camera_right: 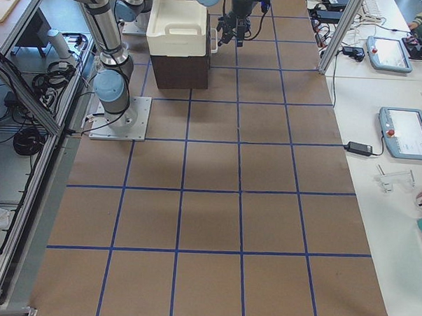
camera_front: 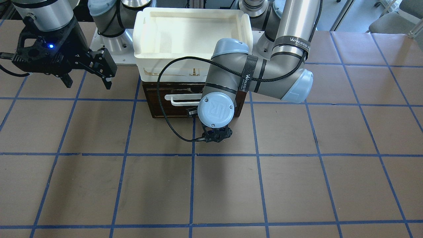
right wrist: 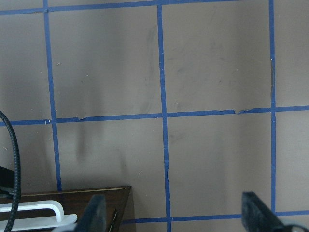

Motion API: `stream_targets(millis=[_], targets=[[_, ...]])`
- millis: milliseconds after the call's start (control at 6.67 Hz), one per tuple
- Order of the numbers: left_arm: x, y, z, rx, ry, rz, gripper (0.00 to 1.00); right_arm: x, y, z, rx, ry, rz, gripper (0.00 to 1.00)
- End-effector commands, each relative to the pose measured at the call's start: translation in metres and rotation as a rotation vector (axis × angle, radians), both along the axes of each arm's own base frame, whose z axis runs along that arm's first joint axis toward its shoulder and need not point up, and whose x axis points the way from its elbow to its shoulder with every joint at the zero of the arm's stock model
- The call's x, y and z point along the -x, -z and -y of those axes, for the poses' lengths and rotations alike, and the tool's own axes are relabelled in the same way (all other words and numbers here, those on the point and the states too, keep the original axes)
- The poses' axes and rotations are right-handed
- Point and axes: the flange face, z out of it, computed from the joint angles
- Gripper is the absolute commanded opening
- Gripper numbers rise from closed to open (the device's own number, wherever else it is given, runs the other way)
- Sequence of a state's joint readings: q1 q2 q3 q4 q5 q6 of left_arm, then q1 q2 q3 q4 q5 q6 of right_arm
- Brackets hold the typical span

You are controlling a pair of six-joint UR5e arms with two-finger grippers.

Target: Put scissors in drawer and close it

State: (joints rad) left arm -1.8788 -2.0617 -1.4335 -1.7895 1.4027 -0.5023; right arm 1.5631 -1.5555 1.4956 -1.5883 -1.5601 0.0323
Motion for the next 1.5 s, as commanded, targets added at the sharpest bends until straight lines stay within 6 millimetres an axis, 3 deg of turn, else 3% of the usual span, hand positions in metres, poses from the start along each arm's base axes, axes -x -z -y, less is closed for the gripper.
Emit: stream_targets(millis=[0, 150, 300, 600, 900, 1050, 1350], targets=[[0.001, 0.001, -0.003, -0.004, -0.009, 0.009, 1.00, 0.000, 0.000, 0.000, 0.001, 0.000, 0.002, 1.00], [0.001, 0.002, -0.002, -0.004, -0.008, 0.010, 1.00, 0.000, 0.000, 0.000, 0.001, 0.000, 0.002, 1.00], [-0.005, -0.018, 0.006, 0.040, -0.021, -0.002, 1.00, 0.000, 0.000, 0.000, -0.001, 0.000, 0.002, 1.00], [-0.026, -0.068, 0.040, 0.236, -0.041, -0.067, 1.00, 0.000, 0.000, 0.000, 0.001, 0.000, 0.002, 1.00], [-0.075, -0.117, 0.067, 0.391, 0.012, -0.123, 1.00, 0.000, 0.000, 0.000, -0.001, 0.001, 0.002, 1.00], [-0.098, -0.136, 0.073, 0.476, 0.136, -0.074, 1.00, 0.000, 0.000, 0.000, -0.001, 0.001, 0.002, 1.00], [-0.130, -0.184, 0.063, 0.558, 0.181, -0.069, 1.00, 0.000, 0.000, 0.000, -0.001, 0.001, 0.002, 1.00]])
